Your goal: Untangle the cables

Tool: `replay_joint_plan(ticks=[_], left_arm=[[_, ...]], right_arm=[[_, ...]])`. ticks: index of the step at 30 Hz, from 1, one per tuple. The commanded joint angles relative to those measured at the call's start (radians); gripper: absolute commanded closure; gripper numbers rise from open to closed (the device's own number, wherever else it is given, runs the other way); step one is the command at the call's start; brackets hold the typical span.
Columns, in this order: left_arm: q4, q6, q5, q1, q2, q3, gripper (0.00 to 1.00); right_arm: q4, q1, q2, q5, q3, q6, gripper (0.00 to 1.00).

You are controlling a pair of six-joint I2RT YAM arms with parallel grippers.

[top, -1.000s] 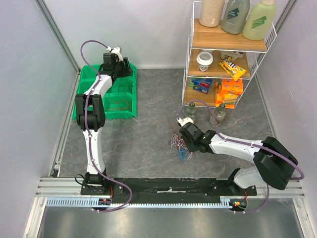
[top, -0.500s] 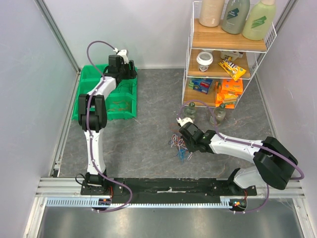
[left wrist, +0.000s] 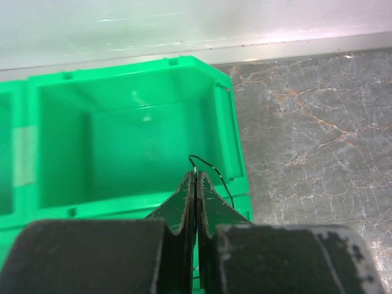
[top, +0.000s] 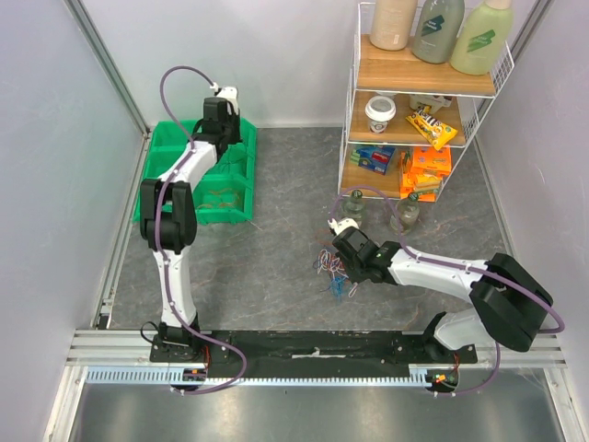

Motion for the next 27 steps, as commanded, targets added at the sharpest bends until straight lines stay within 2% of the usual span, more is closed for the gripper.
replay_joint_plan(ticks=[1,6,11,14,17,21,23,25,27], left_arm=[[-0.01,0.016,-0.109,-0.001,-0.164,-0.054,0.98],[-0.02,-0.017,-0.175,-0.002,-0.281,-0.262,0.98],[-0.135,-0.089,-0.25,-0.001,-0.286,-0.324,0.98],[-0.265,-0.144,-0.303,0.004,-0.215,-0.248,0.98],[-0.402,-0.176,-0.333,0.01,-0.096,-0.085,0.98],[-0.513,-0.236,-0.349,0.033,-0.025,0.085,0.98],[-0.531,-0.251,-0.346,0.039,-0.016,0.116,0.89],[-0.568,-0.259,-0.338,0.041,-0.02,0.133,0.67],[-0.602,-0.271,-0.329,0.041,-0.058,0.119,0.53]], right_arm=[[0.001,-0.005,0.014,0.012,0.036,-0.007,1.0],[0.004,-0.005,0.014,0.01,0.034,-0.007,1.0],[0.009,-0.005,0.009,0.009,0.028,-0.004,1.0],[0.009,-0.006,0.008,0.005,0.028,-0.006,1.0],[0.012,-0.005,0.006,0.001,0.026,-0.006,1.0],[0.012,-0.005,0.005,-0.002,0.025,-0.003,1.0],[0.012,-0.005,0.003,0.001,0.025,-0.003,1.0],[0.01,-0.005,-0.003,0.008,0.025,0.0,1.0],[0.01,-0.005,-0.006,0.015,0.025,0.001,1.0]])
